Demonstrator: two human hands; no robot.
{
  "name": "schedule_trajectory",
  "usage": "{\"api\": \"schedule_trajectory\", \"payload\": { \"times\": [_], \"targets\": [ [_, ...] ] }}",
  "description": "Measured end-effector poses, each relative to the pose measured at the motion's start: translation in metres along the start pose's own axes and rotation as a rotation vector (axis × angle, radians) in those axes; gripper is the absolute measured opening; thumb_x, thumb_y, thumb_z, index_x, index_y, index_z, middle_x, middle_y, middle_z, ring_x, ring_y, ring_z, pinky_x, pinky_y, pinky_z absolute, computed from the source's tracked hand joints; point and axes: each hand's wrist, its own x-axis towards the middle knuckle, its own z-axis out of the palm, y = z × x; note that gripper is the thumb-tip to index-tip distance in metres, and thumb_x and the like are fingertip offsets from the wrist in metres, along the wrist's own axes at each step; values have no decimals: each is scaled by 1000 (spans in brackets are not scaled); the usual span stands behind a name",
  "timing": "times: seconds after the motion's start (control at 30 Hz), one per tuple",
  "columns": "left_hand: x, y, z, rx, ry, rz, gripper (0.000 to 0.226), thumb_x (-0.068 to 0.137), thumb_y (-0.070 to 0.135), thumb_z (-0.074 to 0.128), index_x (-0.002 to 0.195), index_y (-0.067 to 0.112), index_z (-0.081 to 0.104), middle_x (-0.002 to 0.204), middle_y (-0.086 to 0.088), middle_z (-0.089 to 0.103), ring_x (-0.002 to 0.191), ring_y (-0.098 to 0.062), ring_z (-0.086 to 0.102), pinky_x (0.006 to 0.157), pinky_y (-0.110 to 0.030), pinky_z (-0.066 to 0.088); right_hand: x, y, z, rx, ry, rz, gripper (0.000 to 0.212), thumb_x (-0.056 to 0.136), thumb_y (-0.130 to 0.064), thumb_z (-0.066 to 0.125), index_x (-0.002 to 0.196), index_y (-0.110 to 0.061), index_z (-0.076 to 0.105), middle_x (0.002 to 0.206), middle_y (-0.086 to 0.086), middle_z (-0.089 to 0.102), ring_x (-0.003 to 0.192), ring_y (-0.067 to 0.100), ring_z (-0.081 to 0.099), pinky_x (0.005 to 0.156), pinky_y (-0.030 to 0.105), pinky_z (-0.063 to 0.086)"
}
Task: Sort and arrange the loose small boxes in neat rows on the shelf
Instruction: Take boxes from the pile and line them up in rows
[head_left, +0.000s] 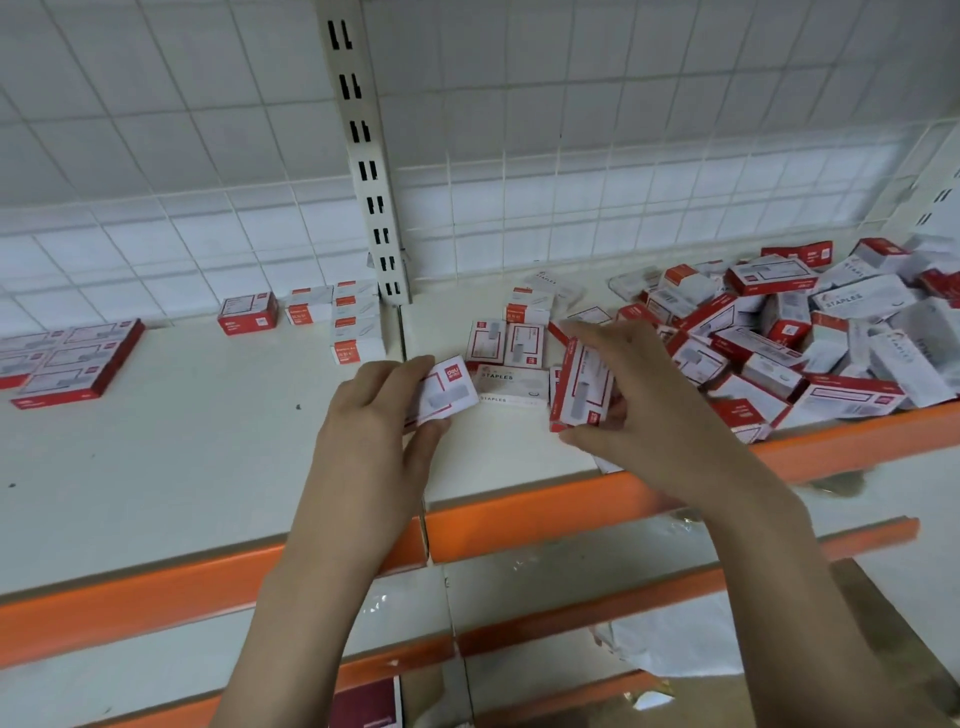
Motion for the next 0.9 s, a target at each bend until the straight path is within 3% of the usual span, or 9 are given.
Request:
{"api": "schedule_trajectory", "payload": {
  "times": [0.07,0.13,0.23,0.33,0.37,0.47,0.57,0.73,0.9],
  "targets": [
    [-4,-2,-3,12,-3,-7,42,80,10,68,121,10,58,106,-7,60,93,-28,57,77,-28,42,2,-2,5,24,-19,-21,65,73,-17,77,123,-42,43,118,-14,23,105,-3,40,82,9,47],
    [-7,-6,-7,31,3,-10,41,79,9,70,119,11,59,105,-6,61,92,-27,57,77,-27,41,5,-6,9,66,-44,-36,58,73,-19,78,112,-44,43,115,-17,22,101,-11,38,81,3,44],
    [-8,-13,-16,48,28,-22,42,77,9,73,117,10,60,105,-5,63,92,-27,57,79,-26,39,9,-18,13,44,-68,-36,47,72,-39,75,109,-38,46,116,-15,23,98,-18,29,80,-3,31],
    [-10,-19,-24,52,44,-50,44,76,10,74,117,8,60,106,-6,64,95,-27,58,81,-24,39,13,-30,20,34,-56,-44,38,76,-53,60,105,-31,53,119,-11,31,109,-1,36,90,13,33],
    [-11,-24,-28,55,50,-63,44,75,10,75,117,7,60,106,-7,64,95,-28,58,82,-23,39,16,-34,24,26,-51,-63,33,79,-52,58,103,-29,54,118,-9,33,106,1,42,91,14,35],
    [-14,-42,-40,58,74,-82,45,72,9,77,114,3,60,104,-10,65,92,-29,60,80,-15,35,26,-50,37,-13,-61,-116,15,88,-30,59,101,-25,56,117,-7,34,90,-2,46,80,2,34],
    [-17,-63,-58,53,89,-105,45,71,8,78,112,3,61,103,-10,65,91,-29,61,79,-11,32,36,-71,54,-25,-88,-141,24,88,-20,59,111,-26,54,125,-7,33,105,-1,37,81,9,33],
    [-21,-109,-96,53,79,-100,42,71,8,78,110,4,61,102,-8,64,90,-26,61,79,-13,35,54,-115,90,39,-114,-88,71,81,-15,68,137,-33,28,124,-11,30,104,-3,37,76,-6,30],
    [-27,-164,-142,64,75,-76,42,69,5,79,108,4,63,102,-7,62,86,-13,54,81,-1,29,76,-161,132,0,-50,-68,54,73,-17,76,119,-16,48,116,-7,40,97,0,43,74,-6,29]
  ]
}}
